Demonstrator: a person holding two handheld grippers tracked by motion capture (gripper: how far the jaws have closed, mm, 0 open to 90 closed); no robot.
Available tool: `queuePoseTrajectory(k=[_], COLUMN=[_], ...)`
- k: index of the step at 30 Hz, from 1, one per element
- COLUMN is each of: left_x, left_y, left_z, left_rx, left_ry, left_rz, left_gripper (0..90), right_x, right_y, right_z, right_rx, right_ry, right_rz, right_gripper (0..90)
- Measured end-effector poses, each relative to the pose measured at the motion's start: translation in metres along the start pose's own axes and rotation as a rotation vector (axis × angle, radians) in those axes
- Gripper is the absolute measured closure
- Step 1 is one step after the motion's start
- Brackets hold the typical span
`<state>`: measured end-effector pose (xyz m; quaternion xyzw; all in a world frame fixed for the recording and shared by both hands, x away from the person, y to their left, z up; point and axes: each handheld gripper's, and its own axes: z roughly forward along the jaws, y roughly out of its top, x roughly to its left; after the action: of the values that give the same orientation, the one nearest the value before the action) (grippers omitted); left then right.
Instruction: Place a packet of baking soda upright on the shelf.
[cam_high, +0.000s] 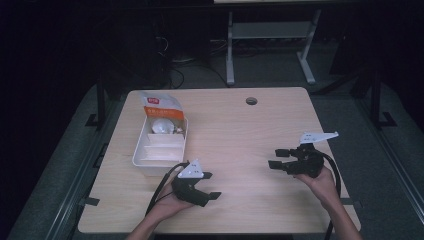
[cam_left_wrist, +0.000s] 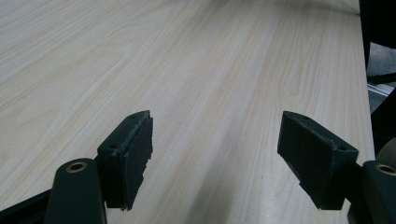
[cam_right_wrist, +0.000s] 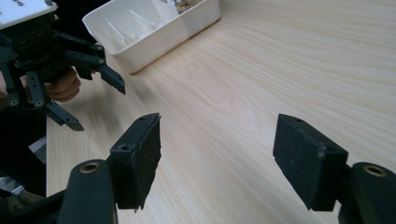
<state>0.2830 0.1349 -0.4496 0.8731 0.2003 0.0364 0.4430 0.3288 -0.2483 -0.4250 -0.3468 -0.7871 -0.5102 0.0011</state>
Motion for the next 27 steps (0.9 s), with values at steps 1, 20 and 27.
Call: queuePoseTrajectory(k=[1, 20, 27], left_x=[0.000, 0.000, 0.000], left_y=[0.000, 0.000, -0.001], left_z=[0.000, 0.000, 0.000], left_rx=[0.001, 0.000, 0.001], left_ry=[0.000, 0.003, -0.003], left_rz=[0.001, 0.004, 0.008], left_gripper=[26.0, 26.0, 26.0], right_x=[0.000, 0.012, 0.018], right_y=[-0.002, -0.033, -0.045], right_z=[0.000, -0.003, -0.008], right_rx=[0.003, 0.048, 0.018], right_ry=[-0.001, 0.014, 0.000], right_rz=[0.002, 0.009, 0.016], right_gripper=[30.8, 30.6, 29.5])
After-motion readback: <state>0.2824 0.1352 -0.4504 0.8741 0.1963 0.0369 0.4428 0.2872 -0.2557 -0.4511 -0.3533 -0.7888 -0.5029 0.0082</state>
